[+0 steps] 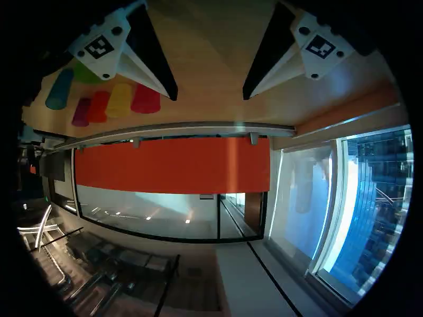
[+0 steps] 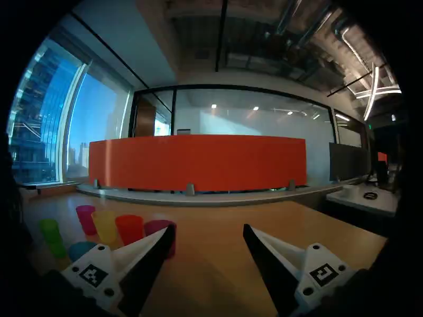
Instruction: Pour water
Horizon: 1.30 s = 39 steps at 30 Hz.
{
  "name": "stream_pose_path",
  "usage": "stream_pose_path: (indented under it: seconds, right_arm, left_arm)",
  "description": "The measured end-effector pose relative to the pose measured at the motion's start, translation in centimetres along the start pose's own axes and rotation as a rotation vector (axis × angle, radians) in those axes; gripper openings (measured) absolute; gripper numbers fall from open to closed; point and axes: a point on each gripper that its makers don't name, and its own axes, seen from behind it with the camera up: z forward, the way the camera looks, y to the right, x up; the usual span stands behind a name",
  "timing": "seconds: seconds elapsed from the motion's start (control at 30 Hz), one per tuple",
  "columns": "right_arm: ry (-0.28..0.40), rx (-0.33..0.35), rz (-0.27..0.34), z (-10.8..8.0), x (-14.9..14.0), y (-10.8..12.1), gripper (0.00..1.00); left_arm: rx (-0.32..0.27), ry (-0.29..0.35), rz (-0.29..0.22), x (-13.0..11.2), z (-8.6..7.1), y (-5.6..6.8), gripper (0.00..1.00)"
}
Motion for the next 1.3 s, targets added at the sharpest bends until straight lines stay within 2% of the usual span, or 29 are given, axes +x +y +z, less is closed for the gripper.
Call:
stream_pose_path:
  seconds: [0.2,1.3]
  right_arm:
    - [-0.019,0.000,0.000,0.07,-0.36,-0.14,1.00]
    - [-0.022,-0.007,-0.001,0.20,-0.30,-0.14,1.00]
  left_arm:
    - [0.000,0.000,0.000,0.01,-0.02,-0.01,0.91]
    - [0.000,0.000,0.000,-0.03,0.05,-0.09,0.91]
